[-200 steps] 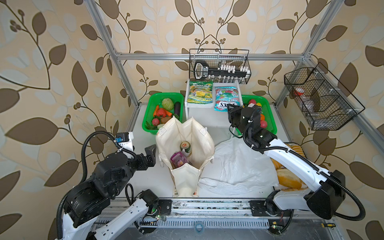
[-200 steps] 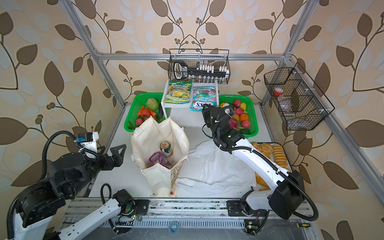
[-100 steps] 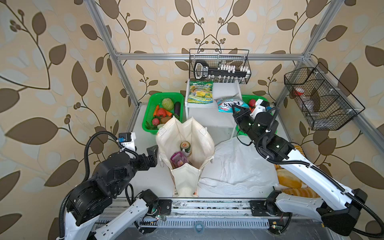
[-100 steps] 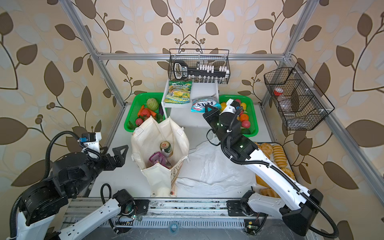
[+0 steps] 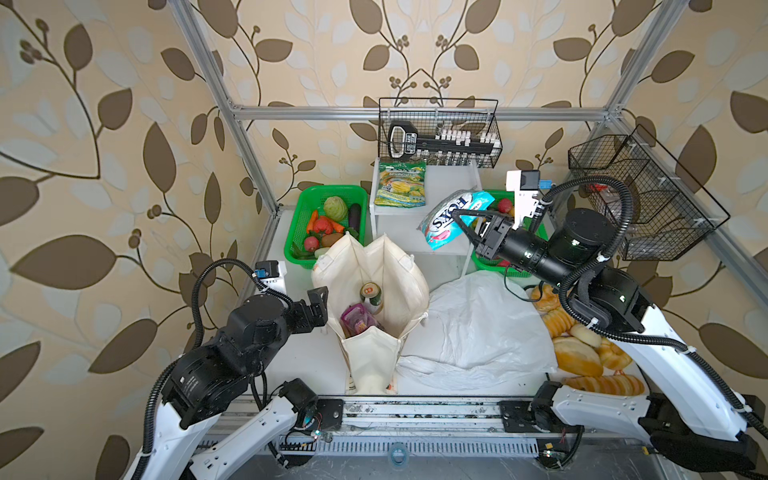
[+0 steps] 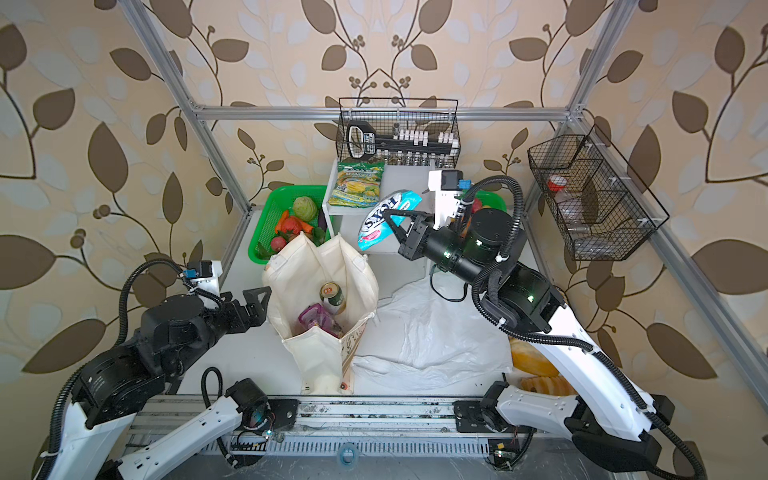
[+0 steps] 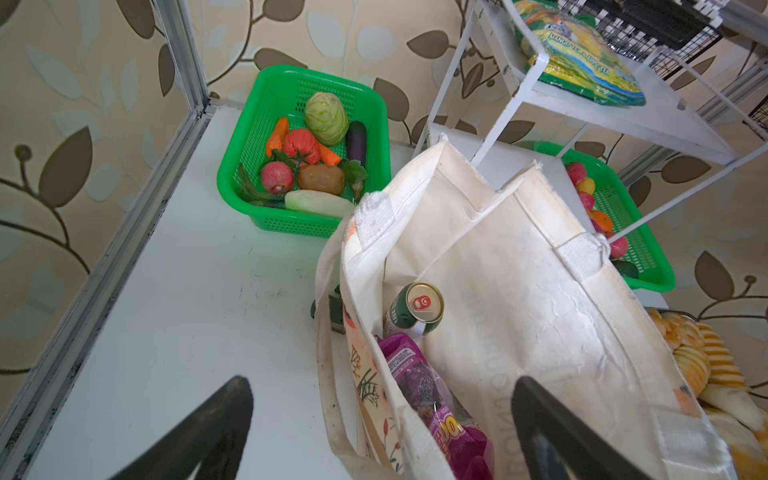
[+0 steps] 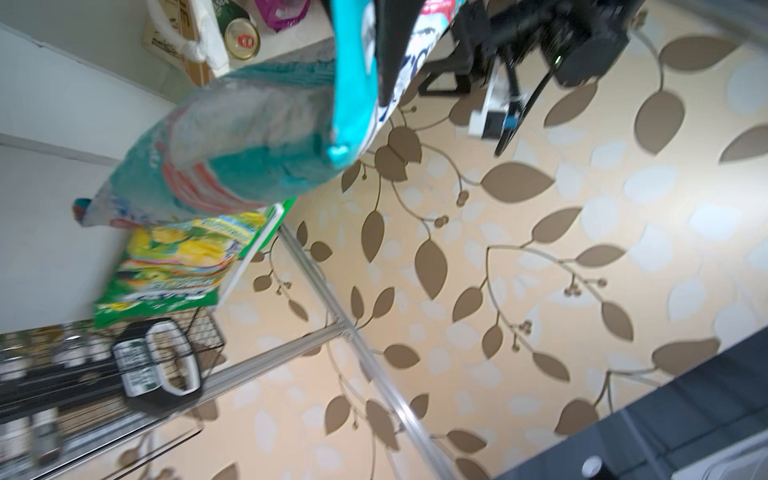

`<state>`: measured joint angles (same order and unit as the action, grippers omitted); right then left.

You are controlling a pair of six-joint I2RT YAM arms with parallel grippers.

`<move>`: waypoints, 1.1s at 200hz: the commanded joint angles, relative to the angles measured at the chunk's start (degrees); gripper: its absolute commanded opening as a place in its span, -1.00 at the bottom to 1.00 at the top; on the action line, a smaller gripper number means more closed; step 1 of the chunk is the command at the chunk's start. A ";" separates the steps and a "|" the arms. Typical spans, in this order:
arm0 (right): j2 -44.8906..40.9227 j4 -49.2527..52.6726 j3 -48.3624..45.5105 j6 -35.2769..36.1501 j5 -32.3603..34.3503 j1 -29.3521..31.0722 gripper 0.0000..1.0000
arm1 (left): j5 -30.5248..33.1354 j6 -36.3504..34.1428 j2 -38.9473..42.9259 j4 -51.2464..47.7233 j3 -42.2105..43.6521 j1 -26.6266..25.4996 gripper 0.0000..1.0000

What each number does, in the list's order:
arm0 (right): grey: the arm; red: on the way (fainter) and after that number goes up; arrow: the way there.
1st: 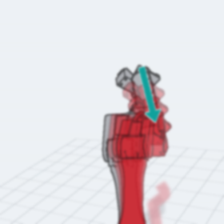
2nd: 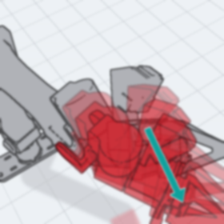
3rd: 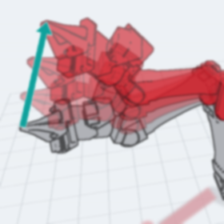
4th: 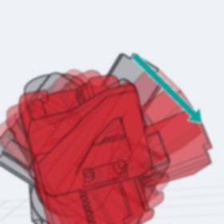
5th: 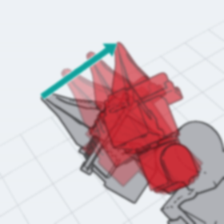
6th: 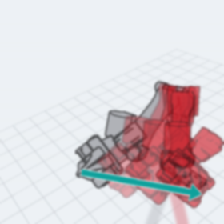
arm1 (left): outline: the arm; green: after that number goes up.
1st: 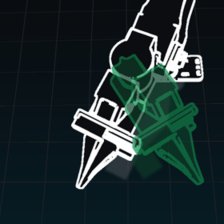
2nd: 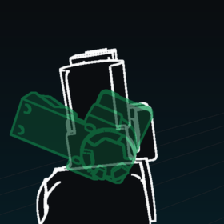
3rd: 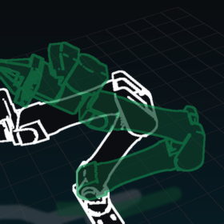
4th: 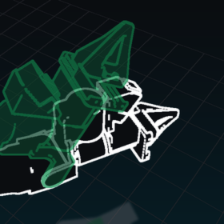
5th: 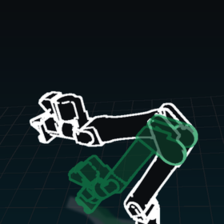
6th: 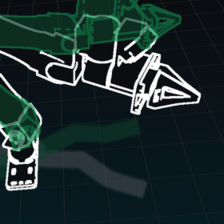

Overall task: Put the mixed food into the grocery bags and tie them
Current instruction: 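Pull the teal FOX'S bag off the shelf with the right gripper, then lower the FOX'S bag into the tote and release it with the right gripper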

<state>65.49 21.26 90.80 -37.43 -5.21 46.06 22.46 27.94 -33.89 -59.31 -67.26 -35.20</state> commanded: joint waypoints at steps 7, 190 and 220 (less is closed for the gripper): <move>7.31 11.52 6.37 9.64 -7.19 5.70 -1.00 | -1.35 4.43 -2.45 1.37 0.60 0.13 0.98; 40.00 28.43 27.23 19.02 -14.48 12.55 -1.00 | 1.34 6.56 -1.35 -1.60 1.27 0.13 0.98; 34.53 23.16 13.81 14.29 -18.17 11.84 -0.87 | 1.32 7.02 -0.40 -0.26 2.73 0.11 0.98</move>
<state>104.86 48.31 112.38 -19.55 -18.48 58.48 21.71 33.69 -34.50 -60.03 -65.58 -35.18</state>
